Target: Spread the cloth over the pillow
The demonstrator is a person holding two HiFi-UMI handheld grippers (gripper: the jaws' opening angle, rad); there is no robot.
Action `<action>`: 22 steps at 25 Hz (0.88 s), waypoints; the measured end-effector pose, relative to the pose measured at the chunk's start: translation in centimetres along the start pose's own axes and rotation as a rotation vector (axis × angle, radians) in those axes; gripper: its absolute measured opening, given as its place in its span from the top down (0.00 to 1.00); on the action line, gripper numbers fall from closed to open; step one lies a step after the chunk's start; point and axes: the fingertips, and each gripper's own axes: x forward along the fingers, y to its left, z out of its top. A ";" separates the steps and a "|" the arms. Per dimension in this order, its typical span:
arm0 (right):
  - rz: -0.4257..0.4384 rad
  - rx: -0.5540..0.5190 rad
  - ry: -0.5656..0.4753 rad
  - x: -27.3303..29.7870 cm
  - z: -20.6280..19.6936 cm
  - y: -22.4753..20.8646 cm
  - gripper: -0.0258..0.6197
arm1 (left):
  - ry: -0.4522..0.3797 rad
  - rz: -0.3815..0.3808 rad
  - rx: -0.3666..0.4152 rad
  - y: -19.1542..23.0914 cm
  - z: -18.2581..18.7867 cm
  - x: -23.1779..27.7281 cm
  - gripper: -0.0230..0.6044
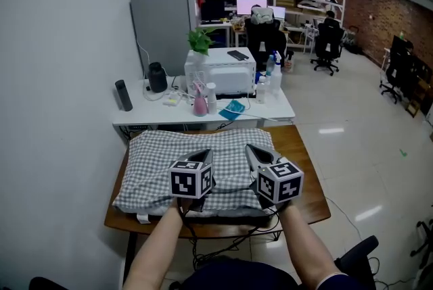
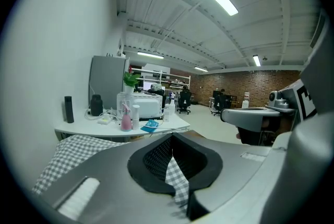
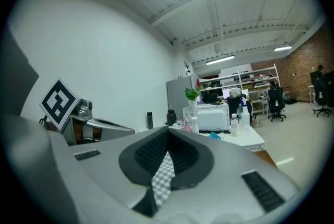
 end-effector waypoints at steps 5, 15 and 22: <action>0.014 -0.007 0.004 0.5 0.1 0.0 0.94 | 0.002 0.003 -0.010 0.4 0.1 0.2 0.95; 0.036 -0.014 0.008 1.8 0.2 0.0 0.94 | 0.004 -0.015 0.004 0.1 0.8 1.2 0.95; 0.053 -0.020 0.003 2.7 0.4 0.6 0.94 | -0.007 -0.018 -0.004 0.6 1.2 1.4 0.95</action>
